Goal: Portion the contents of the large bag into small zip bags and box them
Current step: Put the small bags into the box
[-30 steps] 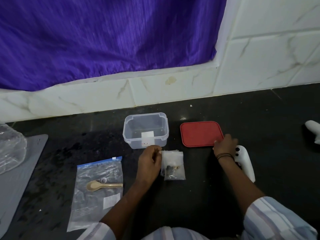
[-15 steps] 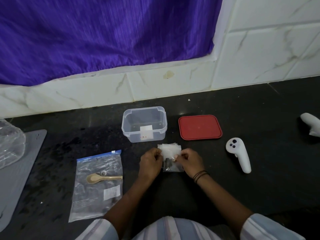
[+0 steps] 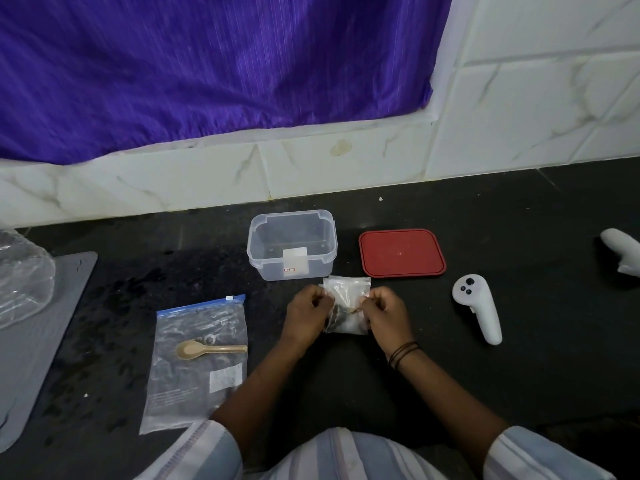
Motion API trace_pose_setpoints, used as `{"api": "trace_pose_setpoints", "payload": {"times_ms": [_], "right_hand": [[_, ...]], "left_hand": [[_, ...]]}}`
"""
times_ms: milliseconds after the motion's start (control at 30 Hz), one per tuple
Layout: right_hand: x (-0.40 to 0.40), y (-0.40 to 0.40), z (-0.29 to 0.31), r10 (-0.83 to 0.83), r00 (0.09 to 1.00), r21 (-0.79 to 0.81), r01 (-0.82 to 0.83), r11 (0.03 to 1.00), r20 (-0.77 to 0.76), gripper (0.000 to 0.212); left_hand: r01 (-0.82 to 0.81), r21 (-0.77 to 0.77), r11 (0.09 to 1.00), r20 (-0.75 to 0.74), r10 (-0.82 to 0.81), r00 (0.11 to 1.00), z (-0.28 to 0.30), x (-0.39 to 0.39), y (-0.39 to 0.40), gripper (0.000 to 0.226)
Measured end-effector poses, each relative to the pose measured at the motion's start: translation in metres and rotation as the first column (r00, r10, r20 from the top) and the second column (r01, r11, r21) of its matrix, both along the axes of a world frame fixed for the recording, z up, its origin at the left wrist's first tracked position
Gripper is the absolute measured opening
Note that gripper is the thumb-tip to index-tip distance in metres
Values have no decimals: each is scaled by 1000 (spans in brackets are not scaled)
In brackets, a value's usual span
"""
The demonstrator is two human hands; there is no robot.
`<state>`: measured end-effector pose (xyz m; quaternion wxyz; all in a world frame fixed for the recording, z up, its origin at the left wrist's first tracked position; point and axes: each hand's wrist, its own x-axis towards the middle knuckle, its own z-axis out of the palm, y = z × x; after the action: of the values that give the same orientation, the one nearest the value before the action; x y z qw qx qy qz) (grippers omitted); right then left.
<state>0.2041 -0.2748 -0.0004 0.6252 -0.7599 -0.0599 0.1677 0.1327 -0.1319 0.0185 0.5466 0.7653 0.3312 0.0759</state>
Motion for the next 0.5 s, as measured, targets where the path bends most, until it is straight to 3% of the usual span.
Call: {"api": "trace_pose_setpoints", "payload": {"times_ms": [167, 367, 500], "right_hand": [[1, 8, 29, -11, 979, 75, -5, 997, 205, 14], [25, 37, 79, -130, 951, 317, 36, 948, 281, 12], [53, 68, 91, -70, 925, 217, -13, 976, 373, 31]], "left_hand": [[-50, -49, 998, 244, 61, 968, 16, -1, -1, 14], [-217, 67, 974, 437, 167, 884, 53, 2, 33, 8], [-318, 144, 937, 454, 223, 863, 74, 12, 75, 11]]}}
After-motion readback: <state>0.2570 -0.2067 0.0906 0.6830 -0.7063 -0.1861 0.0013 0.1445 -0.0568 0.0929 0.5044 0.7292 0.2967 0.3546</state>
